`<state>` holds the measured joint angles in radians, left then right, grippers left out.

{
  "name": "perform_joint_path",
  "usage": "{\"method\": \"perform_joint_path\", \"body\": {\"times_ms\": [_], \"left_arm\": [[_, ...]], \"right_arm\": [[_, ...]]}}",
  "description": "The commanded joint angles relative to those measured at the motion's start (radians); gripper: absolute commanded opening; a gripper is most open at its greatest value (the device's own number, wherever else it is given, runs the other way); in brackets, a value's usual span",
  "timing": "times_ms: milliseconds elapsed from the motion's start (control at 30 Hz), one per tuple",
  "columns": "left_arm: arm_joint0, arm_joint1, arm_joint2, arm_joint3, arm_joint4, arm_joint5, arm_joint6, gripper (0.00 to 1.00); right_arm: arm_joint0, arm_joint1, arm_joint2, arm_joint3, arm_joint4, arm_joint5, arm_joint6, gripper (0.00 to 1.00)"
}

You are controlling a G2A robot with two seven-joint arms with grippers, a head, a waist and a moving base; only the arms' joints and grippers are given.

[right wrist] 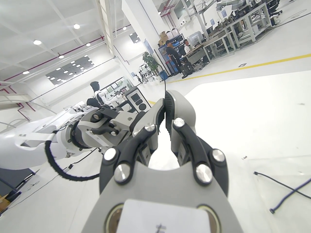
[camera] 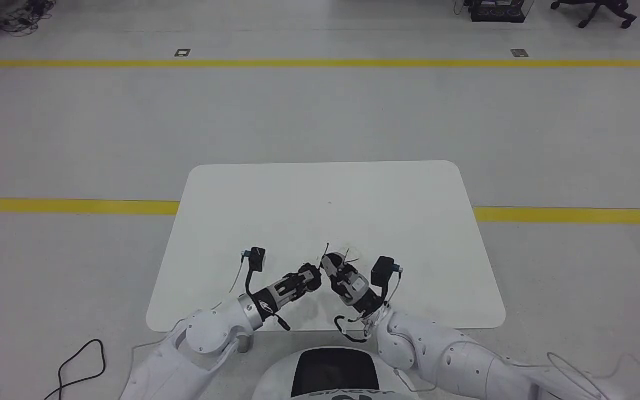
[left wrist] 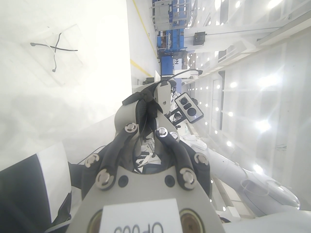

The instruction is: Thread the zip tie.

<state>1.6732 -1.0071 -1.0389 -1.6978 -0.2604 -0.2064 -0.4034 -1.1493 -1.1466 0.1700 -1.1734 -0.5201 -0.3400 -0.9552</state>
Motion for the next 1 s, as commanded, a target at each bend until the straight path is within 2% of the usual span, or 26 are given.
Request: {"method": "perform_joint_path", "body": {"times_ms": [0, 633, 667, 700, 967], "left_arm": [[0.000, 0.000, 0.000, -0.001, 0.001, 0.001, -0.001, 0.00], [-0.006, 0.000, 0.005, 0.003, 0.000, 0.005, 0.001, 0.00], [-0.006, 0.000, 0.004, 0.003, -0.002, 0.004, 0.001, 0.00], [-0.006, 0.000, 0.004, 0.004, -0.003, 0.003, 0.001, 0.00], [-0.007, 0.001, 0.000, 0.013, -0.023, -0.002, -0.002, 0.00]], "right_arm": [[0.000, 0.000, 0.000, 0.001, 0.000, 0.000, 0.000, 0.00], [0.002, -0.003, 0.000, 0.007, -0.001, 0.000, 0.016, 0.00], [0.001, -0.003, 0.000, 0.008, -0.001, 0.000, 0.012, 0.36], [0.000, -0.003, 0.000, 0.006, -0.001, 0.000, 0.010, 1.00], [-0.005, 0.000, 0.000, -0.010, 0.007, 0.000, -0.005, 1.00]]}}
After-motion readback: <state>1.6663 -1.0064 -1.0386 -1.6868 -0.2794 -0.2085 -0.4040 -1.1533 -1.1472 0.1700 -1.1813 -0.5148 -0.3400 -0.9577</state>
